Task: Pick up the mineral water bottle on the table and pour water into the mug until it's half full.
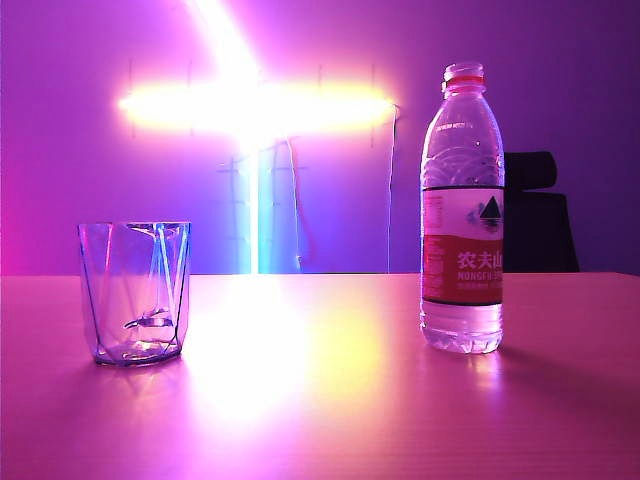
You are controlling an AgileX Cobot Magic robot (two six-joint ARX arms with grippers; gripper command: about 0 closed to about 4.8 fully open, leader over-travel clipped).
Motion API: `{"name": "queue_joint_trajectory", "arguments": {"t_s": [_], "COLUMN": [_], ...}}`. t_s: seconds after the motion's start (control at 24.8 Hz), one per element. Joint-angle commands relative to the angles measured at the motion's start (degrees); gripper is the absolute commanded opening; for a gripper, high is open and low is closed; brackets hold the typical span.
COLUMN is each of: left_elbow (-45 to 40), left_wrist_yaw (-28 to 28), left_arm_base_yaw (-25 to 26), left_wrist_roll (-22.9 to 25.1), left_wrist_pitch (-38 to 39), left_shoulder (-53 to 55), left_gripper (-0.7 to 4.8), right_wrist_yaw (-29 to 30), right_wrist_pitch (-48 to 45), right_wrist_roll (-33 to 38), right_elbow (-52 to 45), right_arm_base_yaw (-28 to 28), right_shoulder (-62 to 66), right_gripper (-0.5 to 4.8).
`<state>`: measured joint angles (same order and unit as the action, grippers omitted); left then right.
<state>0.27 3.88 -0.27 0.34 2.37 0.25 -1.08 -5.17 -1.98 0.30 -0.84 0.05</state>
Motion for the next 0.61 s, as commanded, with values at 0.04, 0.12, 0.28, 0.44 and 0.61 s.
{"name": "queue_joint_trajectory", "arguments": {"t_s": [0.04, 0.12, 0.28, 0.44, 0.61], "left_elbow": [0.2, 0.2, 0.2, 0.2, 0.2], "left_wrist_yaw": [-0.1, -0.1, -0.1, 0.0, 0.0], "left_arm_base_yaw": [-0.1, -0.1, -0.1, -1.1, -7.6], "left_wrist_roll": [-0.2, -0.2, -0.2, -0.2, -0.2], "left_wrist_pitch": [-0.7, -0.7, -0.7, -0.7, -0.7], "left_shoulder": [0.1, 0.1, 0.1, 0.1, 0.1], "left_gripper": [-0.02, -0.02, -0.02, -0.02, -0.02], "right_wrist_yaw": [-0.2, -0.2, -0.2, 0.0, 0.2], "right_wrist_pitch": [-1.0, -1.0, -1.0, -1.2, -3.1], "right_wrist_roll": [0.0, 0.0, 0.0, 3.1, 15.3], "right_elbow": [-0.3, -0.3, -0.3, -0.3, -0.3], "right_arm_base_yaw": [0.0, 0.0, 0.0, 0.0, 0.0], "right_shoulder": [-0.1, -0.1, -0.1, -0.1, -0.1], "right_gripper": [-0.08, -0.08, -0.09, -0.09, -0.08]}}
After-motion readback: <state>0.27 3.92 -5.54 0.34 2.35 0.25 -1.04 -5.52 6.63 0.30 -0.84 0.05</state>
